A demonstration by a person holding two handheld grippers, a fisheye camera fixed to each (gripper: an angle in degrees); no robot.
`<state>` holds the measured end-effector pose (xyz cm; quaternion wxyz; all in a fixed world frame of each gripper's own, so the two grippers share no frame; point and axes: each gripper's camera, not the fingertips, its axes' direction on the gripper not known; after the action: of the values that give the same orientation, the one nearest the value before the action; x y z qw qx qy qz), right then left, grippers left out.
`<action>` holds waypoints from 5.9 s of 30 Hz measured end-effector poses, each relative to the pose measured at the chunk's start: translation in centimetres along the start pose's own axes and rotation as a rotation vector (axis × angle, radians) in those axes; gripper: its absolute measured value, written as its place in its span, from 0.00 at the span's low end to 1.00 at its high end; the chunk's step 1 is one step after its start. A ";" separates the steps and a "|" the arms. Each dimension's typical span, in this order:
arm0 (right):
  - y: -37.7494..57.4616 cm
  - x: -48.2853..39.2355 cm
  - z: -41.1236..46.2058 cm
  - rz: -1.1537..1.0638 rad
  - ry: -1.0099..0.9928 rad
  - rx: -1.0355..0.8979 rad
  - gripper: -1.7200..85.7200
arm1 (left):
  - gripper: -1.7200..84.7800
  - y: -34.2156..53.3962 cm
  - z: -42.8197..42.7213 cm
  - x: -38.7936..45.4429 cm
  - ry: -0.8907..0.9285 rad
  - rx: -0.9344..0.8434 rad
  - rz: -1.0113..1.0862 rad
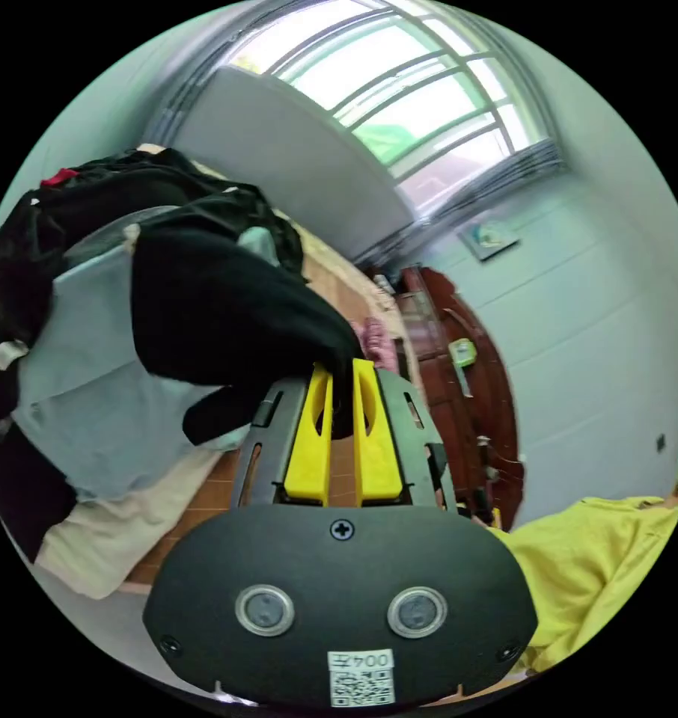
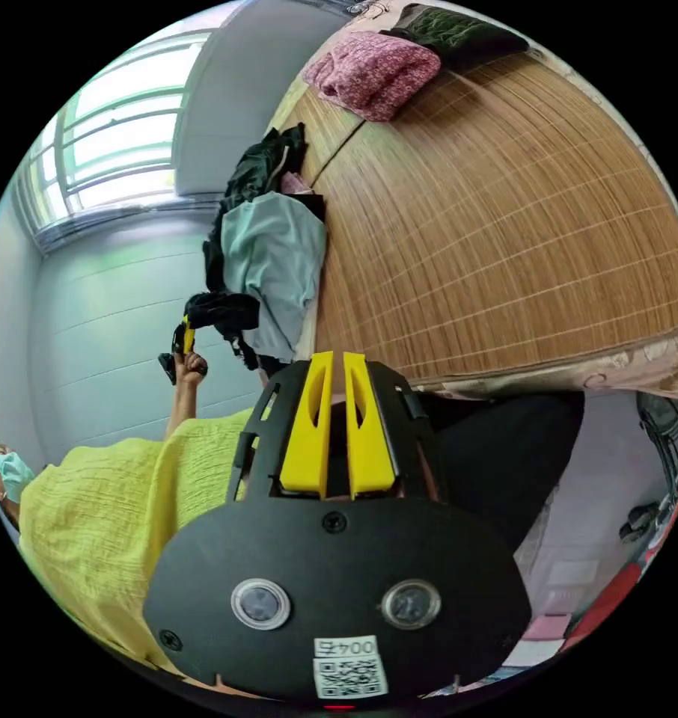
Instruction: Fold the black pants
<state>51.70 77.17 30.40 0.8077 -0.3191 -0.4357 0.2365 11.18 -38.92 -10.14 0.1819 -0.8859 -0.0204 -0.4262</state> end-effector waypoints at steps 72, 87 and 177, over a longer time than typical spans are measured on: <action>-19.1 -1.5 38.6 -0.104 0.286 -0.322 0.15 | 0.27 7.2 1.8 -15.6 -0.985 -0.010 -0.280; -12.0 1.0 42.9 -0.062 0.196 -0.323 0.10 | 0.06 19.4 8.9 -4.7 -0.679 0.069 -0.144; 15.9 20.8 10.6 -0.502 -0.009 0.121 0.01 | 0.22 50.4 41.6 15.8 -0.551 -0.303 0.577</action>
<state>51.57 105.08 34.82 0.8567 -0.1510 -0.4901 0.0558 62.00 -73.69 -37.15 0.1490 -0.9529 0.2432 -0.1032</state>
